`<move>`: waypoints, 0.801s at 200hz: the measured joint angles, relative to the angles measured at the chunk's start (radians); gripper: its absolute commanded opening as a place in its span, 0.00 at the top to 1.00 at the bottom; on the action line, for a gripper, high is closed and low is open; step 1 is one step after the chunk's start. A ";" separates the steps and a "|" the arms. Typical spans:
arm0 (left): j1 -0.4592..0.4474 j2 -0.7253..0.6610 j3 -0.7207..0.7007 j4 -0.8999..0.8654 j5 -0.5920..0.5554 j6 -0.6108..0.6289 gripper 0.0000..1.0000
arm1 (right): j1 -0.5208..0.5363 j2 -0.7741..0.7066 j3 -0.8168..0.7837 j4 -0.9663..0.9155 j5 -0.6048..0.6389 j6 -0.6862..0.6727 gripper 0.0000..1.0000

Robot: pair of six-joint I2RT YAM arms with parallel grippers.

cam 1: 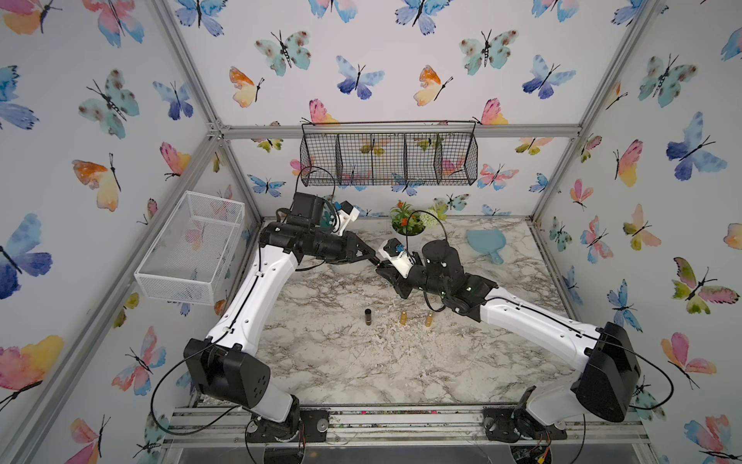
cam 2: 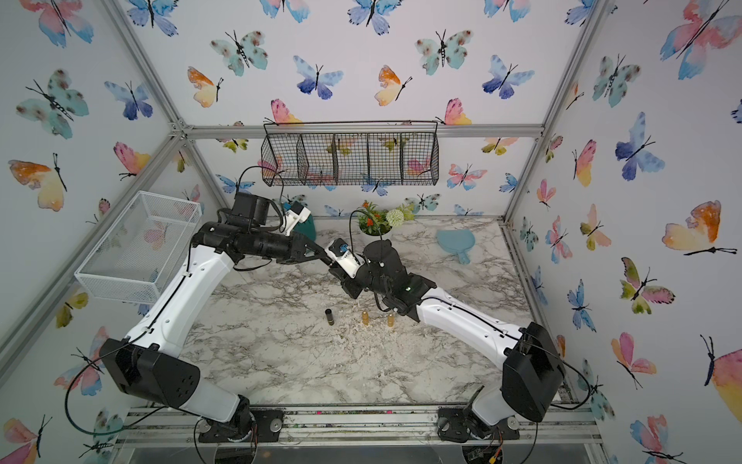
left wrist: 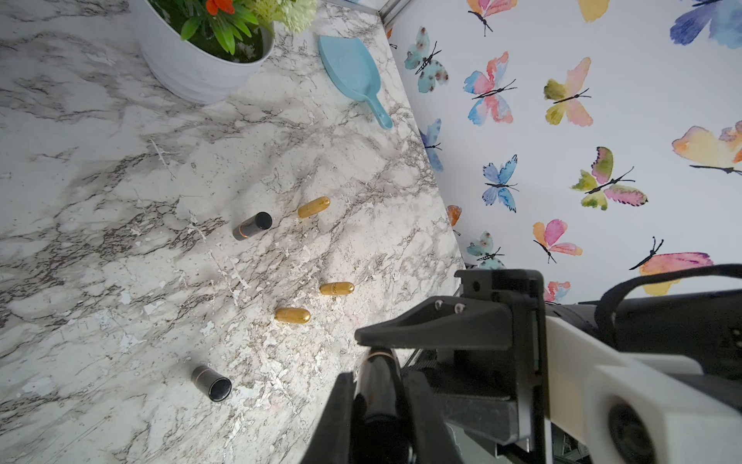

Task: Open the lipstick cap
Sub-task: Open the cover of the lipstick, then place the cover at the center of the board.

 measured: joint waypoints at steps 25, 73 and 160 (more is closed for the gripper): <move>0.005 0.003 0.000 -0.001 0.006 -0.002 1.00 | 0.000 0.000 -0.007 0.011 0.005 0.000 0.98; 0.144 0.000 0.017 0.030 -0.060 -0.011 1.00 | -0.016 -0.004 -0.067 -0.084 0.089 0.000 0.98; 0.130 -0.026 -0.167 0.188 -0.336 -0.059 1.00 | -0.022 -0.040 -0.072 -0.107 0.118 0.012 0.98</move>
